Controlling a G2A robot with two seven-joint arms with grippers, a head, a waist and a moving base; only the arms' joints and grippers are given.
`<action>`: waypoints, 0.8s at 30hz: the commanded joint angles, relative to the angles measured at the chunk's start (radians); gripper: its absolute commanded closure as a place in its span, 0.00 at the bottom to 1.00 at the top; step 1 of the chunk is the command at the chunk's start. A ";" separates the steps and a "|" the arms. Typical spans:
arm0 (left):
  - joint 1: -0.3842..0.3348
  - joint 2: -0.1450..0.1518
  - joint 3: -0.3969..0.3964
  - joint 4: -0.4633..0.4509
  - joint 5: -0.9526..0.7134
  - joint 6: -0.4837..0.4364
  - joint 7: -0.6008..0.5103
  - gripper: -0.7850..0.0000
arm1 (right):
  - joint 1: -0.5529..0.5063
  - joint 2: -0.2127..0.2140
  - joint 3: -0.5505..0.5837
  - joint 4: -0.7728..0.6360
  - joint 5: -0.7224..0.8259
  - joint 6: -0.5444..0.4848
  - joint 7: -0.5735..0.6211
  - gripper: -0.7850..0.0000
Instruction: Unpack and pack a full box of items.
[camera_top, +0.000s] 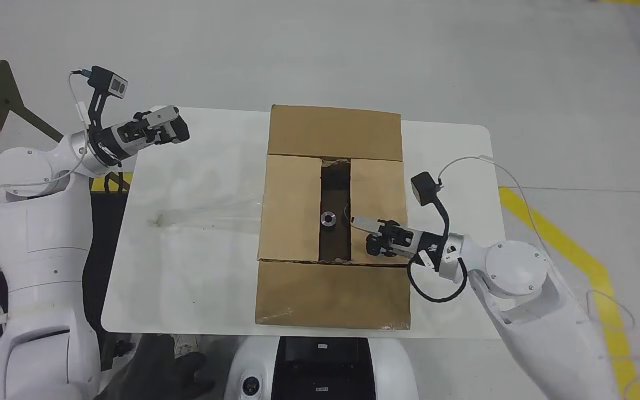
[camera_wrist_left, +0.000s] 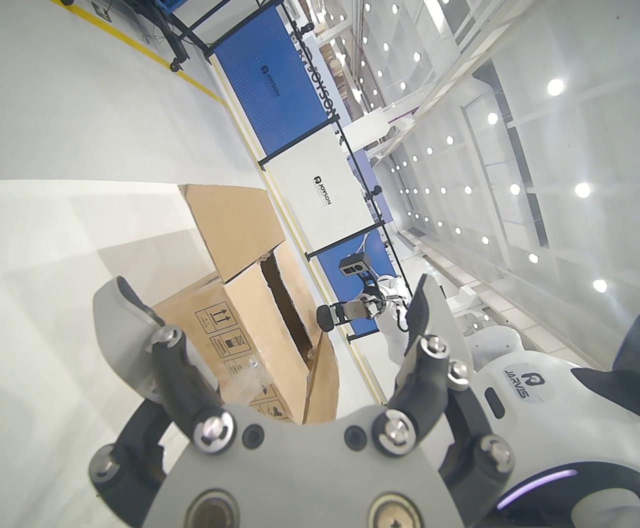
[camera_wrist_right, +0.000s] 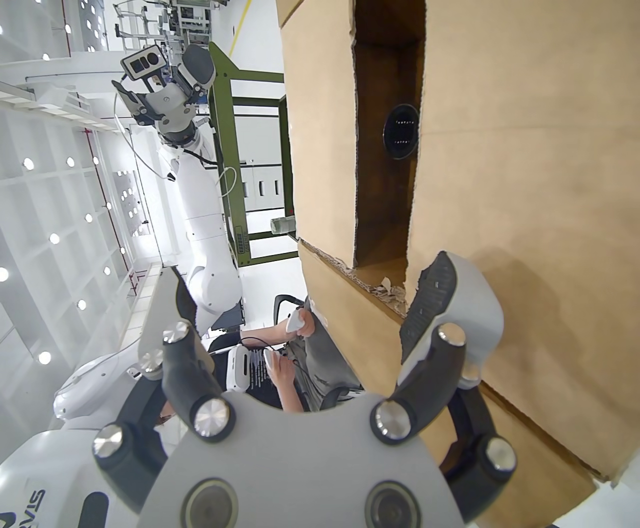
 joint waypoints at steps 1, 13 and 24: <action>0.000 0.000 0.000 0.000 0.000 0.000 0.000 0.00 | 0.000 0.000 0.000 0.000 0.000 0.000 0.000 0.00; 0.000 0.000 0.000 0.000 0.000 0.000 0.000 0.00 | 0.000 0.000 0.000 0.000 0.000 0.000 0.000 0.00; 0.000 0.000 0.000 0.000 0.000 0.000 0.000 0.00 | 0.116 -0.030 -0.153 0.076 -0.019 -0.064 -0.032 0.00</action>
